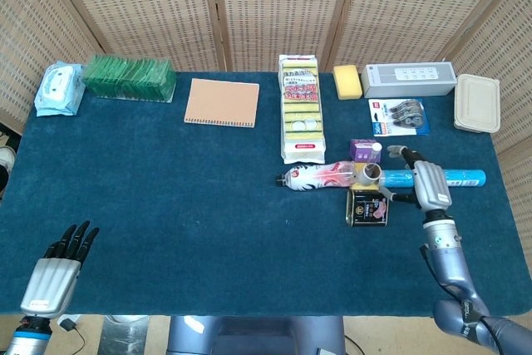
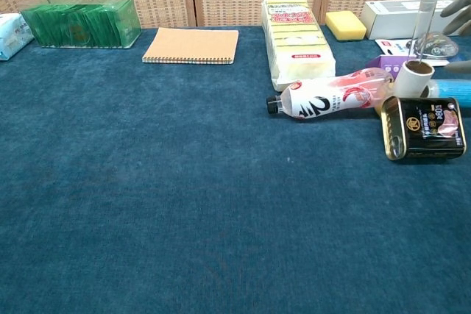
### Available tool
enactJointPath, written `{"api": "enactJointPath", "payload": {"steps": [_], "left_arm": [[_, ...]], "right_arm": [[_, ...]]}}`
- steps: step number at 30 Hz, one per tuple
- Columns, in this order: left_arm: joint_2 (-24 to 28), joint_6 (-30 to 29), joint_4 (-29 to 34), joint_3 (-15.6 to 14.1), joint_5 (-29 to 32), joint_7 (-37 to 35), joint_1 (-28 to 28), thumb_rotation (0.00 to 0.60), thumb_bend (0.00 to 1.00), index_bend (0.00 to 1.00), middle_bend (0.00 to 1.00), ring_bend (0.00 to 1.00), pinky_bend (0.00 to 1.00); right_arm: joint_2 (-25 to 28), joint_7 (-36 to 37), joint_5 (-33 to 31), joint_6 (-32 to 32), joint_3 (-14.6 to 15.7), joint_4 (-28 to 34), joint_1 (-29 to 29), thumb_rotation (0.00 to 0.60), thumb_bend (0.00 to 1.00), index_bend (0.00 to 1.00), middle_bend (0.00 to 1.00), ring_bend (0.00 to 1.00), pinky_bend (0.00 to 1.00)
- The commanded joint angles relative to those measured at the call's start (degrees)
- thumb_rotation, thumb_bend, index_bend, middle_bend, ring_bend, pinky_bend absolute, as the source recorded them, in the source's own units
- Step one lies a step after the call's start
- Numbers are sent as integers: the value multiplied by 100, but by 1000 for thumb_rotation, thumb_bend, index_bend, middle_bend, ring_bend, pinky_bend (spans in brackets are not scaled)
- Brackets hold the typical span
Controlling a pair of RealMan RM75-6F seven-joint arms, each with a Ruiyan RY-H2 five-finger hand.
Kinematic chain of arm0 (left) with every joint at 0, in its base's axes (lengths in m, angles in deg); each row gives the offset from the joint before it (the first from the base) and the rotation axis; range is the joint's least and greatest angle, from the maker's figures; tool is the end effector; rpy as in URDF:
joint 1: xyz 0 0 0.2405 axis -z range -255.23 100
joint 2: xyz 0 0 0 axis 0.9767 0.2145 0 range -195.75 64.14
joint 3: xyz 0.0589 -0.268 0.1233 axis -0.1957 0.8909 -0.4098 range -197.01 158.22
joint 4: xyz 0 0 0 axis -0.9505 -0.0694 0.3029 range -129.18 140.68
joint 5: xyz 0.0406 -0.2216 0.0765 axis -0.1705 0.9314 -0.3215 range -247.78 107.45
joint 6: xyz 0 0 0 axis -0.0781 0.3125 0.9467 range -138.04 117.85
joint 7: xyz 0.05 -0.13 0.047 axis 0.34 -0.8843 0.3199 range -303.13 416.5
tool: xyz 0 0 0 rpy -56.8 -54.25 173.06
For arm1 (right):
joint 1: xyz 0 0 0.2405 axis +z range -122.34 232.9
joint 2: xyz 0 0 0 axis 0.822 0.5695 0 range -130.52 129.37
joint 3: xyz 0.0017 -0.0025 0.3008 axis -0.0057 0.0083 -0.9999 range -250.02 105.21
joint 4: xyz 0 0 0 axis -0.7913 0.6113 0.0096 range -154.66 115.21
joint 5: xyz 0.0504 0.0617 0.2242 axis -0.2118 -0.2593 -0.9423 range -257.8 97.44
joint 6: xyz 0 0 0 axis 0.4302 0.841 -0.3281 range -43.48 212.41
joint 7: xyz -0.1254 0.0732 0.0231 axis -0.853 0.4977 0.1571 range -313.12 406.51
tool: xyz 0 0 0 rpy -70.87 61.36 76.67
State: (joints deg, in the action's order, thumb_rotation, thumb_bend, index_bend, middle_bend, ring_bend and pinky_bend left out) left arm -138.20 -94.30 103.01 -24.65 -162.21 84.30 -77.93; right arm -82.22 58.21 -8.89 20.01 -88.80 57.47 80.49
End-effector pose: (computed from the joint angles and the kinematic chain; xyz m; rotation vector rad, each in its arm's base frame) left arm -0.3314 0.1209 0.0701 -1.6198 -0.8065 -0.6420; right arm -0.3118 -0.3688 0.0651 1.2938 -1.1867 1.1842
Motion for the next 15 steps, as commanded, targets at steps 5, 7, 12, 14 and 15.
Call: {"api": "enactJointPath", "payload": {"steps": [5, 7, 12, 14, 15], "left_arm": [[8, -13, 0, 19, 25, -5, -5, 600, 206, 42, 35, 45, 249], [12, -14, 0, 14, 16, -11, -4, 600, 207, 42, 35, 45, 249], [19, -13, 2, 9, 13, -15, -6, 600, 206, 42, 35, 45, 249], [21, -10, 6, 6, 11, -15, -5, 600, 206, 42, 36, 45, 249], [22, -10, 7, 6, 8, -17, -4, 600, 206, 42, 36, 45, 249]], "right_arm": [[-161, -237, -184, 111, -38, -27, 149, 600, 225, 246, 329, 305, 362], [-195, -295, -215, 117, -46, -29, 179, 600, 225, 251, 335, 309, 362], [-237, -426, -267, 97, -90, -6, 250, 600, 226, 267, 348, 322, 363], [-246, -473, -291, 91, -102, 13, 271, 600, 226, 276, 356, 328, 363], [-246, -485, -314, 86, -106, 18, 270, 600, 226, 279, 360, 331, 364]]}}
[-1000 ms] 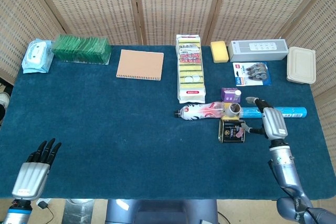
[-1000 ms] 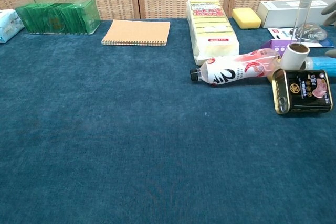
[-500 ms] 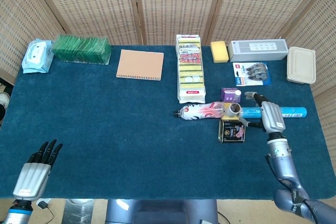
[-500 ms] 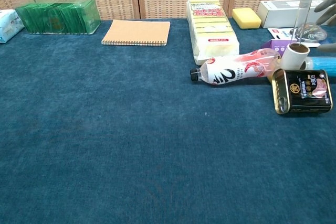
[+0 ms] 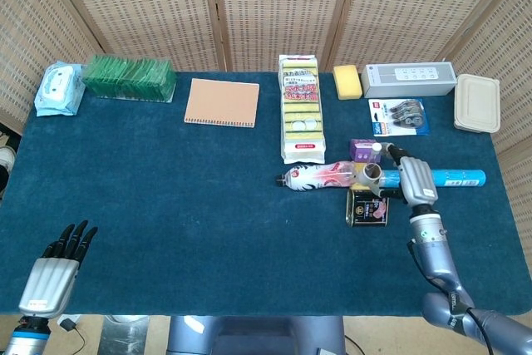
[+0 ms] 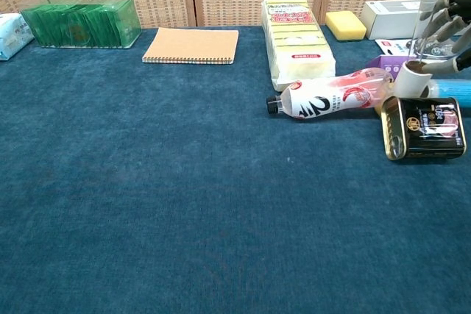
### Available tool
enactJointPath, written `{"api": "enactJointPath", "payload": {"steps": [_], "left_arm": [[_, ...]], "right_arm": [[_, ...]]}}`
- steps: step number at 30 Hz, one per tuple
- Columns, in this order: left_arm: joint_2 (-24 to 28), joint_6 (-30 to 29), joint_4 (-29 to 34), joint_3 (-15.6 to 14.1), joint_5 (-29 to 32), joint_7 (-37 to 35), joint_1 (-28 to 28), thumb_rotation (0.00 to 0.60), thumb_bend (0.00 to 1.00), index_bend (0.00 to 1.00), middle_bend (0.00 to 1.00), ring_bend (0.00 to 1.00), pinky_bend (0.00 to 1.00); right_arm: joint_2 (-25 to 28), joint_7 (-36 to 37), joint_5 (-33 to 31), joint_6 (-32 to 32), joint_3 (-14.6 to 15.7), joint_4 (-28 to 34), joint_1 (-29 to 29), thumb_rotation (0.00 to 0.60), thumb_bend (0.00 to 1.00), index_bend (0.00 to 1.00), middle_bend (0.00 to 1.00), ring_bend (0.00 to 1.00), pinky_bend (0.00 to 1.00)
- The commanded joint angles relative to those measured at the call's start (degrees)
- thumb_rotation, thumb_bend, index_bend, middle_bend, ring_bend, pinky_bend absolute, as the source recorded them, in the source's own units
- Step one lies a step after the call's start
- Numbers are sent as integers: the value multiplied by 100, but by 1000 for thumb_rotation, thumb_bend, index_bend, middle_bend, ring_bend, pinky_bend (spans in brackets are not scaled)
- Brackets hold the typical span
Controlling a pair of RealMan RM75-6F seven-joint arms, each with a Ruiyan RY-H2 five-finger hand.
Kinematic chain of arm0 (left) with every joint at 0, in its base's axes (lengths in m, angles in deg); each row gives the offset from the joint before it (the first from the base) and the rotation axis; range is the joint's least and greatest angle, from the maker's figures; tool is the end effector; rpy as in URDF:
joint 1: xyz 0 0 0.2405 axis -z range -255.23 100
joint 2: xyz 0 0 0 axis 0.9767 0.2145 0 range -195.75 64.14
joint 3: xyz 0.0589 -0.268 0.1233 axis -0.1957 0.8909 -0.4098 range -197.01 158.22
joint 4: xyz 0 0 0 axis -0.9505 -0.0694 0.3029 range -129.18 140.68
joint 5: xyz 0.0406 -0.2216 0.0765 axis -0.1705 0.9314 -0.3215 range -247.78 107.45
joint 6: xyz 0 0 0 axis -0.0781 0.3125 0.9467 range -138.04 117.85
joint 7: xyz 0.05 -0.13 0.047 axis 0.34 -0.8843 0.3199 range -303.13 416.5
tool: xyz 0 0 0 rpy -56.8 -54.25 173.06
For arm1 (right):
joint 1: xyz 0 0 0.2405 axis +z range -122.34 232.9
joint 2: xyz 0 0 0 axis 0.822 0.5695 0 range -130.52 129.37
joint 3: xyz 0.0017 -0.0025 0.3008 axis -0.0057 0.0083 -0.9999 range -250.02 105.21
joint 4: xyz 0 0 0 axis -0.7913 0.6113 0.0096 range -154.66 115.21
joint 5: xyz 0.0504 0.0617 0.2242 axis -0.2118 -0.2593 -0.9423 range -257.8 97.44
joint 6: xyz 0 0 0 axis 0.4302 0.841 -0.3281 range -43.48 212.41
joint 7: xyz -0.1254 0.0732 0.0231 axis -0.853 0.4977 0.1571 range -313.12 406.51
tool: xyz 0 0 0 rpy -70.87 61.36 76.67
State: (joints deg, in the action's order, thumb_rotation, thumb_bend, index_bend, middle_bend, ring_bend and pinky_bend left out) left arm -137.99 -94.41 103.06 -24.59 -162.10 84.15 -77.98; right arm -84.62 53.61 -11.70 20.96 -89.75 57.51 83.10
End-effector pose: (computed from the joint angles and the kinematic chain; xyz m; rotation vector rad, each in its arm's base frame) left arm -0.3321 0.1209 0.0717 -1.6156 -0.8068 -0.6409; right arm -0.2924 -0.3826 0.0489 1.3103 -1.1793 1.1710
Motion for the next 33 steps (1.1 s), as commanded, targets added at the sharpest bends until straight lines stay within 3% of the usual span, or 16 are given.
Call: {"api": "enactJointPath", "payload": {"steps": [1, 23, 33], "left_arm": [[0, 1, 1, 0, -3, 0, 1, 600, 206, 41, 36, 45, 249], [61, 40, 35, -2, 28, -48, 15, 600, 207, 41, 39, 45, 249], [86, 50, 44, -3, 39, -76, 19, 600, 206, 41, 41, 45, 249]], "right_arm": [[-6, -28, -34, -13, -7, 14, 10, 600, 226, 282, 365, 334, 364], [-275, -506, -289, 3, -85, -50, 264, 600, 226, 339, 421, 389, 392], [-399, -799, -407, -13, -130, -234, 390, 600, 237, 402, 473, 456, 457]]}}
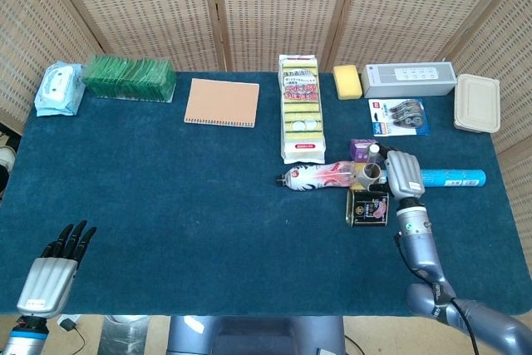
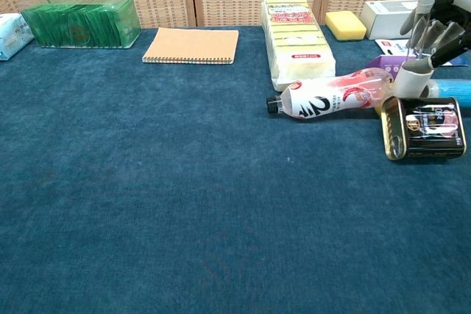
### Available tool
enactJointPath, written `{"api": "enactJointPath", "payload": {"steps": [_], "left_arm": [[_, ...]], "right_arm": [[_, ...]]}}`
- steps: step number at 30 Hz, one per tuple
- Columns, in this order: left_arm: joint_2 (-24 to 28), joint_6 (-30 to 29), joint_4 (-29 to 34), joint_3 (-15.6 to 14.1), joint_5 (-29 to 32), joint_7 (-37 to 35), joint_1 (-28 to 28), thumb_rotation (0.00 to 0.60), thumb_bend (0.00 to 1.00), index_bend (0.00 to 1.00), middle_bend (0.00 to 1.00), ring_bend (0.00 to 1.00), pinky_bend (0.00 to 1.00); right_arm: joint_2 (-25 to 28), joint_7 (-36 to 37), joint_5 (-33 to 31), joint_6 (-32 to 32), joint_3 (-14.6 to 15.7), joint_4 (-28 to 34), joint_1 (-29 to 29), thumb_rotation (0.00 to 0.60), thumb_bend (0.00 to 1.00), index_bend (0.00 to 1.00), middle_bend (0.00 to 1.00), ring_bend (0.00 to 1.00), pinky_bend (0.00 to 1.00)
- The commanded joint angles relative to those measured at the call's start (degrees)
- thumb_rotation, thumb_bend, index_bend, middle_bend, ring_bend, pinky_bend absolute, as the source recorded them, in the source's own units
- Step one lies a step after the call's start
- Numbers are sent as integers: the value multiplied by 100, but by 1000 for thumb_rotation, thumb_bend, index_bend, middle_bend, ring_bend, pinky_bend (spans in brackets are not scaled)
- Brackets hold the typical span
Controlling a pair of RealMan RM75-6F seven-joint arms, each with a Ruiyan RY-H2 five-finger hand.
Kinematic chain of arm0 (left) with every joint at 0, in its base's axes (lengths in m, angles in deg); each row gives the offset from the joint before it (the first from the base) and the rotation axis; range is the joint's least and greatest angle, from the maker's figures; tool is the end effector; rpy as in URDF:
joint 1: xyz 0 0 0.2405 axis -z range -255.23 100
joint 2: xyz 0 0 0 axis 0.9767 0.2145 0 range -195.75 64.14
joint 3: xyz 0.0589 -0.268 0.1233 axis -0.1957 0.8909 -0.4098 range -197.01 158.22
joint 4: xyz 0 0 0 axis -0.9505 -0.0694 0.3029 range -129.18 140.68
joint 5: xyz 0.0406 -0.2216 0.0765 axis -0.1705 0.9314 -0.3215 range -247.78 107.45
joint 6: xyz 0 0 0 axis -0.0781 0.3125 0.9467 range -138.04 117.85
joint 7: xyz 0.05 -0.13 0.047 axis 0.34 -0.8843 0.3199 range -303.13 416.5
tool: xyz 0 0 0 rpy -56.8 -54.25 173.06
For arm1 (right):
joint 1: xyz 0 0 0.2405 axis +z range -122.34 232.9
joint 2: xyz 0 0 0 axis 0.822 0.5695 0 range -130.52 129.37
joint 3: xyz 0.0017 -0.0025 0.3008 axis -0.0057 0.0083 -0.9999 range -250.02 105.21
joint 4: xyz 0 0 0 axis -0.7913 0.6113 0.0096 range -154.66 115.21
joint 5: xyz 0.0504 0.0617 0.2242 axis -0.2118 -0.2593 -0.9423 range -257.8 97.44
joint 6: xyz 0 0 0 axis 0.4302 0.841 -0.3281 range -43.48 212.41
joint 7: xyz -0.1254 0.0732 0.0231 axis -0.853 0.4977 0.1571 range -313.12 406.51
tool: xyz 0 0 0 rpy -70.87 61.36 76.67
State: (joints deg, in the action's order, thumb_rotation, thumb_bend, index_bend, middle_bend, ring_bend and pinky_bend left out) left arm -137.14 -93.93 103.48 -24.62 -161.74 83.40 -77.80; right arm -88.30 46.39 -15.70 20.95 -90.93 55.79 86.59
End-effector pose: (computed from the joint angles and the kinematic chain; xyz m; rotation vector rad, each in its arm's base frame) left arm -0.3335 0.1216 0.0753 -1.6172 -0.8193 -0.6370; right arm -0.2715 -0.4009 0.0303 1.3212 -1.1310 1.1310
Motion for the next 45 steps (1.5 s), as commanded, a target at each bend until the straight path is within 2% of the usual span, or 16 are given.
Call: {"api": "enactJointPath", "payload": {"steps": [1, 12, 20, 28, 45], "left_arm": [[3, 5, 2, 2, 6, -3, 2, 600, 206, 42, 41, 45, 249], [-8, 50, 17, 23, 85, 45, 16, 600, 206, 42, 44, 45, 250], [-9, 49, 23, 25, 98, 60, 16, 600, 205, 42, 51, 44, 249], [-3, 47, 22, 24, 103, 52, 18, 600, 207, 41, 51, 45, 249], [21, 53, 27, 7, 89, 27, 24, 600, 206, 41, 55, 47, 249]], "right_arm": [[-40, -120, -8, -12, -15, -95, 63, 600, 240, 412, 483, 472, 477], [-91, -437, -14, -47, -12, -213, 186, 600, 255, 486, 573, 601, 635], [-152, -613, -36, -45, 35, -300, 232, 600, 267, 526, 623, 682, 711], [-217, -776, -49, -85, 5, -327, 315, 600, 290, 611, 707, 790, 826], [-346, -688, 48, -251, -64, -380, 385, 600, 308, 692, 779, 874, 895]]}}
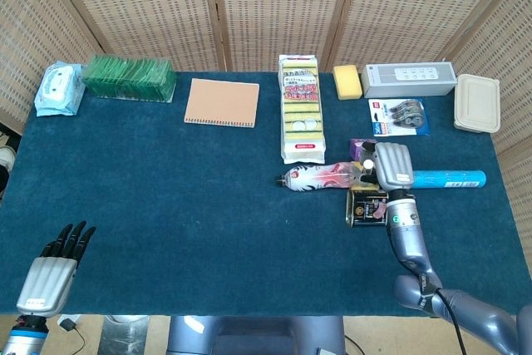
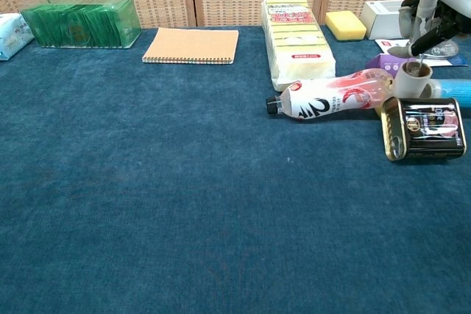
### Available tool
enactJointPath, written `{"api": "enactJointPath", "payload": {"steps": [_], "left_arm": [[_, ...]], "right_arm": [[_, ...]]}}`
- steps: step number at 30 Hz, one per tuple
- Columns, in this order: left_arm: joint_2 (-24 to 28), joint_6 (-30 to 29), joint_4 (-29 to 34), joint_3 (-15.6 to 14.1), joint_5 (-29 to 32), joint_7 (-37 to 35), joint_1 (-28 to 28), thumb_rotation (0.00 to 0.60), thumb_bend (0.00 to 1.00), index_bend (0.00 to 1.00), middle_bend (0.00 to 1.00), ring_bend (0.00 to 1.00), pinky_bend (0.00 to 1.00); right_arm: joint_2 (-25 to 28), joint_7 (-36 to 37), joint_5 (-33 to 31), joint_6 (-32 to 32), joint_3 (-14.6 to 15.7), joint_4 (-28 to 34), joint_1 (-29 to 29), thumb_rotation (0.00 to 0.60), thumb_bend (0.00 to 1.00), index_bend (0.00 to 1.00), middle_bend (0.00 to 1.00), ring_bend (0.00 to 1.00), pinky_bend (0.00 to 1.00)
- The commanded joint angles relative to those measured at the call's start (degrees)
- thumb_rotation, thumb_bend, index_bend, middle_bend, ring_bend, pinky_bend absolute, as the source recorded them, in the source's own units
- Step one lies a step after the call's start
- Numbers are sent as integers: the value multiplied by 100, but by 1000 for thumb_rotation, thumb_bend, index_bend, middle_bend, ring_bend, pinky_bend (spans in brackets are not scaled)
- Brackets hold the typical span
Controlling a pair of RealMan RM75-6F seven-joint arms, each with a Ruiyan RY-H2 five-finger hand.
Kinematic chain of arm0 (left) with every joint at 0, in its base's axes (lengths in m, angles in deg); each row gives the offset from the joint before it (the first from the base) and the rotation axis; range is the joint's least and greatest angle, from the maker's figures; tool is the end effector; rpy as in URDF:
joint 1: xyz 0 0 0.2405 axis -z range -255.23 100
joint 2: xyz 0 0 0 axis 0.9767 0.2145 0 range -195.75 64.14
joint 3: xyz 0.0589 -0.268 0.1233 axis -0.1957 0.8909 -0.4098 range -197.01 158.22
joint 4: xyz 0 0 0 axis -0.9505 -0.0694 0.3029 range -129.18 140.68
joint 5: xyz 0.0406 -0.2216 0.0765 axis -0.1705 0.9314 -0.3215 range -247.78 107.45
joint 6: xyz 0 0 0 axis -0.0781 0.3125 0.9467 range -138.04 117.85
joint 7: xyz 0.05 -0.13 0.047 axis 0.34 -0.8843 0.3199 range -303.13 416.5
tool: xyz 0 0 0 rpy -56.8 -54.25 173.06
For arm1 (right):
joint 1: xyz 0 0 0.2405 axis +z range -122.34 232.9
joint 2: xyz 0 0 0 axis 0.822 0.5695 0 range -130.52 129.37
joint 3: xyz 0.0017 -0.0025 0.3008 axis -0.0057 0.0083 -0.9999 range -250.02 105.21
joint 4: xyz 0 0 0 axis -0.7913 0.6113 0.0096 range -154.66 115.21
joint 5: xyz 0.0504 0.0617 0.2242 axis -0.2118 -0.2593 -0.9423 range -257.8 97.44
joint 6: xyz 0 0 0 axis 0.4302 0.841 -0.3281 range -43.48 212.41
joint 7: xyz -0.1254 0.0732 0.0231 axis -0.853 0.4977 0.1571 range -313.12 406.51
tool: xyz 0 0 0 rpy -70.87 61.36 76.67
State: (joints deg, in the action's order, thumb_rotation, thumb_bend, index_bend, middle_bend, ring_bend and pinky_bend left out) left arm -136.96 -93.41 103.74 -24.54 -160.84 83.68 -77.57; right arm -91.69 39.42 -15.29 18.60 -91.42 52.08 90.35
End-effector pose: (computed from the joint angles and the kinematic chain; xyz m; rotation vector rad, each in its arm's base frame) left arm -0.3348 0.1231 0.0754 -1.6163 -0.8269 -0.6228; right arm -0.2475 -0.4197 0.0205 1.3662 -0.9732 1.1037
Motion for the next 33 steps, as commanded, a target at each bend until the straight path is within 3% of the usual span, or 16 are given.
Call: {"api": "enactJointPath", "payload": {"steps": [1, 17, 25, 33], "left_arm": [[5, 2, 2, -3, -1, -5, 1, 600, 206, 42, 55, 47, 249], [24, 16, 26, -8, -1, -20, 10, 600, 207, 41, 63, 50, 249], [45, 40, 44, -38, -31, -27, 18, 600, 207, 41, 66, 55, 249], [57, 42, 47, -52, -64, -47, 23, 600, 206, 42, 66, 55, 249]], "right_arm": [[-7, 16, 12, -30, -28, -7, 14, 600, 308, 697, 782, 877, 898], [96, 148, 202, -358, -127, 255, -14, 600, 308, 739, 819, 899, 920], [314, 94, 284, -503, -179, 647, -55, 600, 308, 753, 837, 916, 936], [756, 57, 257, -633, -244, 1450, -222, 600, 310, 762, 850, 929, 945]]}}
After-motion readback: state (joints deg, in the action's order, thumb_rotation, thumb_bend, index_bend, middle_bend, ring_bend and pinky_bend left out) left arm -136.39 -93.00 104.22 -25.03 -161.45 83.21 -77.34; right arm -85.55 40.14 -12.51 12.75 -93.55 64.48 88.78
